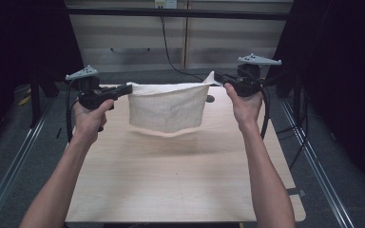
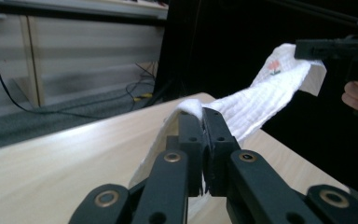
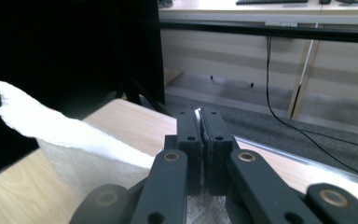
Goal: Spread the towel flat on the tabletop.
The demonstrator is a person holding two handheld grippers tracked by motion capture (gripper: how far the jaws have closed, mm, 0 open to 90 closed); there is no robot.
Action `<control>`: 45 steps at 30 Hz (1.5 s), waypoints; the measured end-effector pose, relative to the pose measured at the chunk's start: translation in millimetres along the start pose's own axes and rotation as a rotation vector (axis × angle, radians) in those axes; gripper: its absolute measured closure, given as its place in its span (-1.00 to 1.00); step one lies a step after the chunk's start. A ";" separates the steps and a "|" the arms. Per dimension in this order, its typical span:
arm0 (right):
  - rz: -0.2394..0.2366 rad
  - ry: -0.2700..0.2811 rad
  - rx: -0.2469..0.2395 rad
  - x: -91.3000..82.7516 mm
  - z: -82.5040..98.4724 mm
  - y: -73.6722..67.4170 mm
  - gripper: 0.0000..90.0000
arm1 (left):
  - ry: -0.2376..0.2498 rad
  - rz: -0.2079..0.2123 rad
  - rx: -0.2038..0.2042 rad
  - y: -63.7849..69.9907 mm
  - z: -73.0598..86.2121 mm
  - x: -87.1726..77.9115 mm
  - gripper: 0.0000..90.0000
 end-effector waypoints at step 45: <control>-0.144 -0.363 -0.028 -3.4 252.7 -53.3 0.92 | -0.425 0.134 0.070 48.7 220.0 15.8 0.94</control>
Point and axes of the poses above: each handheld gripper's, and its own axes: x roughly forward along the jaws, z roughly out of its underside, y roughly to its right, the point moved 5 cm from there along x, roughly forward along the jaws, and after that the axes turned 13 degrees about -y, right-handed, at the moved point
